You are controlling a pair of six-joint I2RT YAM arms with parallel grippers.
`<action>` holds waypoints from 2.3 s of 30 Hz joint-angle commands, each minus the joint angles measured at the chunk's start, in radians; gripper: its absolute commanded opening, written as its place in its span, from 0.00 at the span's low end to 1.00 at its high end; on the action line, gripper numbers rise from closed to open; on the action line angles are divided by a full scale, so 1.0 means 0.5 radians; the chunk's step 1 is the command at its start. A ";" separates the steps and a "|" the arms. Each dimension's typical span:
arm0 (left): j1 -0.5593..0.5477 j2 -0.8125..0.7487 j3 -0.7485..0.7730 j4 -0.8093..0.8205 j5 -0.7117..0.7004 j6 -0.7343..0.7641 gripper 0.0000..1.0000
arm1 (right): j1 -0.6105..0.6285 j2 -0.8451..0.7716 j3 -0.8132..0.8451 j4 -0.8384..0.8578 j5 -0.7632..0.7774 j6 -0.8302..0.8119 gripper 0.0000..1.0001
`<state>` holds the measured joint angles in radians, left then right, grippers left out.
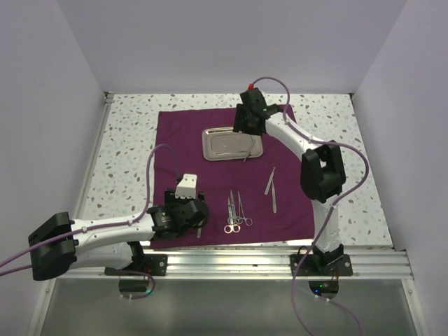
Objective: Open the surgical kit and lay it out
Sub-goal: Pick up the medical item from the container.
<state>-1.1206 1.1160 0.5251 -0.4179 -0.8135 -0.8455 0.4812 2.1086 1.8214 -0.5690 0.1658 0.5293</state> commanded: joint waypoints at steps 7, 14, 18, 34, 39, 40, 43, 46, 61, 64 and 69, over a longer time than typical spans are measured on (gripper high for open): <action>-0.014 -0.112 -0.022 0.072 -0.005 0.013 0.79 | -0.014 0.053 -0.050 -0.037 0.043 0.012 0.61; -0.017 -0.115 -0.022 0.075 0.010 0.022 0.79 | -0.011 0.096 -0.130 -0.037 0.070 0.049 0.60; -0.020 -0.118 -0.029 0.078 0.013 0.028 0.78 | -0.014 0.109 -0.197 -0.013 0.073 0.058 0.60; -0.035 -0.152 -0.038 0.087 0.032 0.034 0.78 | -0.011 0.182 -0.234 -0.025 0.110 0.070 0.55; -0.041 -0.176 -0.044 0.090 0.038 0.037 0.78 | -0.014 0.204 -0.240 -0.037 0.129 0.064 0.42; -0.044 -0.180 -0.041 0.090 0.038 0.037 0.78 | -0.014 0.210 -0.234 -0.040 0.114 0.058 0.35; -0.044 -0.186 -0.047 0.093 0.041 0.037 0.78 | -0.011 0.259 -0.216 -0.080 0.119 0.043 0.21; -0.047 -0.192 -0.047 0.096 0.041 0.040 0.78 | -0.018 0.296 -0.219 -0.092 0.129 0.031 0.12; -0.048 -0.137 -0.032 0.090 0.029 0.044 0.78 | -0.017 0.121 -0.182 -0.114 0.156 -0.031 0.00; -0.048 -0.121 -0.029 0.090 0.022 0.037 0.79 | -0.018 0.023 -0.188 -0.135 0.190 -0.049 0.00; -0.048 -0.112 -0.022 0.087 0.016 0.034 0.79 | -0.018 -0.277 -0.359 -0.120 0.208 -0.074 0.00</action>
<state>-1.1358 1.0561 0.5083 -0.4057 -0.7811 -0.8413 0.4709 2.1326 1.6733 -0.6182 0.2379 0.5148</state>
